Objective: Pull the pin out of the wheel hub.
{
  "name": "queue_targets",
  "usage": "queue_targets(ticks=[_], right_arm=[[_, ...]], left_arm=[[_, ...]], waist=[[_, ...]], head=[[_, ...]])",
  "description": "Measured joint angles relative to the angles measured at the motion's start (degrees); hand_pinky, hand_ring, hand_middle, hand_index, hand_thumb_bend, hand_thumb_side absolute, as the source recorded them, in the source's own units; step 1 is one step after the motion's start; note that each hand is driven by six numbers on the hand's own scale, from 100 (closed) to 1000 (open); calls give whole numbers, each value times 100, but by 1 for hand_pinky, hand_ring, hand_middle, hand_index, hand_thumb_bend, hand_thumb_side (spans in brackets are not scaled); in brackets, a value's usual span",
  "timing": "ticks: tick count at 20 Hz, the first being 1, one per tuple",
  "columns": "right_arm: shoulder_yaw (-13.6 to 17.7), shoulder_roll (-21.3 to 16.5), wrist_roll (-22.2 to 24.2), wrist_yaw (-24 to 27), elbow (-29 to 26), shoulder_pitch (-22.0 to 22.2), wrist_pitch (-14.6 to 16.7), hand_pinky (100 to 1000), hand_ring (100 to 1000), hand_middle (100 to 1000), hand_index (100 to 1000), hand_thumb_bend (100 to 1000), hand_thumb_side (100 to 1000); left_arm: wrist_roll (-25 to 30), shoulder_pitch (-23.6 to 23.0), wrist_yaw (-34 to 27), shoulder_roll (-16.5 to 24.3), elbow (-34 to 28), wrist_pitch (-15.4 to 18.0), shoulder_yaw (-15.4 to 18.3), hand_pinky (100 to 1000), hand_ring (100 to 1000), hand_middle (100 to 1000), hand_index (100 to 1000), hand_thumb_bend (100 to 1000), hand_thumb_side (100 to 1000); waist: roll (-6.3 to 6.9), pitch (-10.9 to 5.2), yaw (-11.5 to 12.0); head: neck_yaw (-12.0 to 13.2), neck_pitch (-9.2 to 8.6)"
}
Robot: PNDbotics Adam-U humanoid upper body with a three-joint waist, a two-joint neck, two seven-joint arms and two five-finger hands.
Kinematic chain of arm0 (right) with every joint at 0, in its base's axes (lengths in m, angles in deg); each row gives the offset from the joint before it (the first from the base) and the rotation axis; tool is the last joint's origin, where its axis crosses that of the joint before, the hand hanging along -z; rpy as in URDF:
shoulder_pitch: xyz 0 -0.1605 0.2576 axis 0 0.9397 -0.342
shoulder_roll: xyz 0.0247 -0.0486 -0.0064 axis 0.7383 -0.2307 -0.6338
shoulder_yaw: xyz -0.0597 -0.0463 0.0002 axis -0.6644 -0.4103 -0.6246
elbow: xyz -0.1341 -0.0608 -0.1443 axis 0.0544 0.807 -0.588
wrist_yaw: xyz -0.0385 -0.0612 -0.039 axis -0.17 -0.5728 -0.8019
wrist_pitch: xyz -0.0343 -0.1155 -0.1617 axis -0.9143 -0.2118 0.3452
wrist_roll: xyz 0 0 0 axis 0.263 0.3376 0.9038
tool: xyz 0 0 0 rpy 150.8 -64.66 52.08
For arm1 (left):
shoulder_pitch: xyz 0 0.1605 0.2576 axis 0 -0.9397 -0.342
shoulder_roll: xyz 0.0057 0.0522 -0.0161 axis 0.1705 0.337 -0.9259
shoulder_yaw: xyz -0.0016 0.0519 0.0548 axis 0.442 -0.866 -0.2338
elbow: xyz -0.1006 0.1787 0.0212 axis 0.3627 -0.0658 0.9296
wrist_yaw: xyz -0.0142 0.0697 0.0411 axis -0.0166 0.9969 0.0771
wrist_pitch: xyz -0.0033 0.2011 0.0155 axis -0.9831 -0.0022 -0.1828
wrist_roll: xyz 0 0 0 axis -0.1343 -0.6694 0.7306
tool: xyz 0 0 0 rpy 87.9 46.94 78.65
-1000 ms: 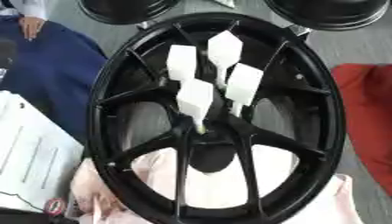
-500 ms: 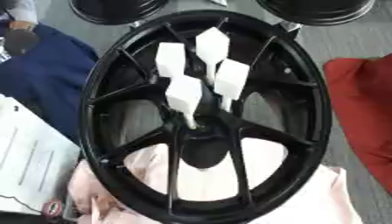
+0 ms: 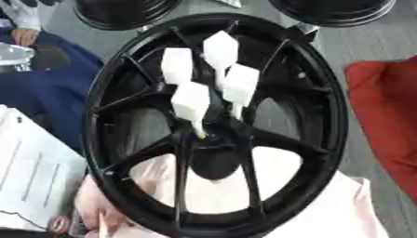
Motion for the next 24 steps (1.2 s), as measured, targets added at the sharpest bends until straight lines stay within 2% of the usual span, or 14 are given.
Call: queue_targets(ticks=[6, 13, 24], right_arm=[[1, 2, -33, -133, 134, 60, -89, 761, 733, 673, 749, 100, 763], [1, 14, -58, -134, 224, 68, -163, 760, 732, 672, 748, 100, 776], [-2, 80, -47, -102, 277, 14, -232, 761, 732, 672, 748, 100, 781]], left_arm=[[710, 724, 171, -280, 424, -79, -459, 770, 763, 709, 836, 590, 431], [1237, 1458, 292, -839, 960, -111, -977, 764, 759, 703, 833, 588, 418], [1532, 1884, 451, -1445, 1590, -135, -1438, 765, 770, 726, 835, 583, 384]], waist=[[21, -5, 19], [39, -8, -46], [31, -8, -172]], head=[[-1, 0], [-1, -4], [64, -57]])
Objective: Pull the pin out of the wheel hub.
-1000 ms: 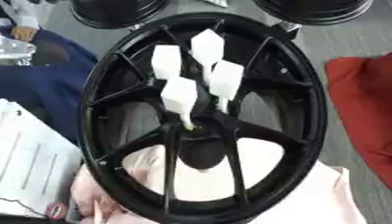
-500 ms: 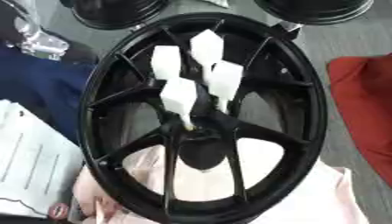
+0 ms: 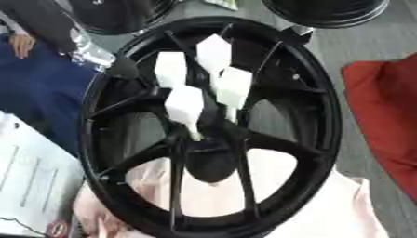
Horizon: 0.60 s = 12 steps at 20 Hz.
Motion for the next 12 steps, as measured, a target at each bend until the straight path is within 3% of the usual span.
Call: queue_targets(ticks=[12], right_arm=[[-5, 76, 49, 57, 0, -45, -25, 760, 738, 679, 751, 100, 786]], left_arm=[[136, 86, 364, -361, 622, 126, -211, 769, 780, 747, 833, 553, 342]], waist=[[-8, 2, -89]], head=[[170, -1]])
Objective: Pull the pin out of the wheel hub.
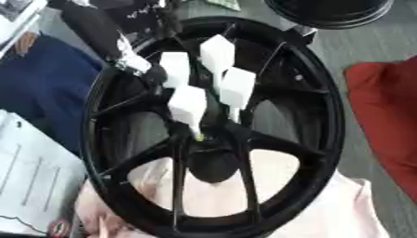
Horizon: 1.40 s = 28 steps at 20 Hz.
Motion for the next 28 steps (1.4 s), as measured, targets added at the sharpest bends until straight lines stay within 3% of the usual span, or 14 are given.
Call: queue_targets(ticks=[18, 28], right_arm=[[-13, 101, 55, 75, 0, -8, -17, 761, 745, 685, 754, 100, 795], [-11, 118, 51, 83, -1, -7, -15, 762, 750, 692, 759, 100, 801]], left_arm=[[62, 0, 59, -313, 468, 20, -163, 739, 735, 657, 807, 521, 310], [91, 1, 184, -346, 504, -7, -177, 681, 628, 497, 707, 428, 259]], waist=[[-11, 66, -71], [-15, 73, -49]], head=[[116, -46], [120, -47]])
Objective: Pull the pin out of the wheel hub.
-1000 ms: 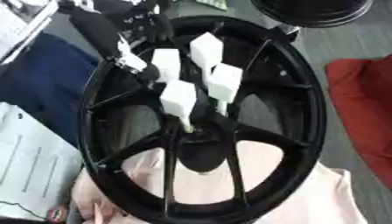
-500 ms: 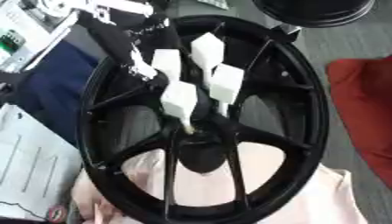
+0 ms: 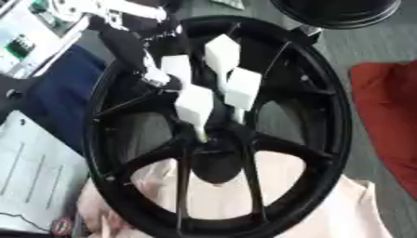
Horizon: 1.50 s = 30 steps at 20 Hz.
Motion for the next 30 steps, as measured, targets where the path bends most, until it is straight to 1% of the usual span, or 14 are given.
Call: queue_targets(ticks=[2, 3, 6, 10, 14, 16, 21, 26, 30], right_arm=[[0, 1, 0, 0, 0, 2, 0, 762, 750, 692, 758, 100, 802], [0, 2, 0, 0, 0, 2, 0, 762, 750, 692, 758, 100, 801], [0, 33, 2, 0, -3, 5, 2, 762, 750, 691, 758, 100, 799], [0, 38, 6, 0, -43, 10, 6, 763, 751, 688, 759, 100, 796], [0, 39, 6, 2, -71, 9, 5, 763, 750, 684, 760, 100, 804], [0, 41, 9, 11, -71, 7, 3, 764, 748, 684, 760, 100, 810], [1, 88, 27, 25, -67, 10, -12, 765, 749, 686, 763, 100, 825], [20, 133, 32, 24, -39, 58, -16, 765, 749, 687, 763, 100, 826], [22, 133, 30, 15, -39, 58, -11, 765, 749, 687, 764, 100, 827]], left_arm=[[3, 0, 6, 0, -5, -3, 2, 678, 626, 495, 708, 427, 249], [3, 0, 14, 0, -8, -3, 2, 679, 624, 497, 710, 418, 228], [37, 0, 72, 0, -10, 12, 3, 681, 631, 517, 725, 418, 232], [122, 0, 159, 0, -10, 84, 5, 669, 621, 503, 706, 355, 158], [111, 0, 220, 0, -10, 134, 7, 651, 604, 485, 690, 359, 159], [59, 0, 257, 0, -10, 133, 1, 634, 580, 455, 663, 344, 162], [-270, 0, 355, -21, -15, -16, -32, 596, 522, 348, 554, 242, 121], [-635, 0, 409, -57, -80, -155, -87, 590, 490, 283, 462, 158, 101], [-741, 0, 545, -56, -207, -94, -112, 590, 471, 247, 412, 138, 100]], waist=[[0, 0, 16], [0, 0, 19], [0, 0, 36], [0, 0, 38], [-1, 0, 29], [-2, 0, 28], [-8, 0, 18], [-18, 1, 17], [-19, 5, 17]], head=[[0, 0], [1, 0], [2, 0], [3, -1], [4, -5], [4, -14], [17, -46], [26, -46], [24, -46]])
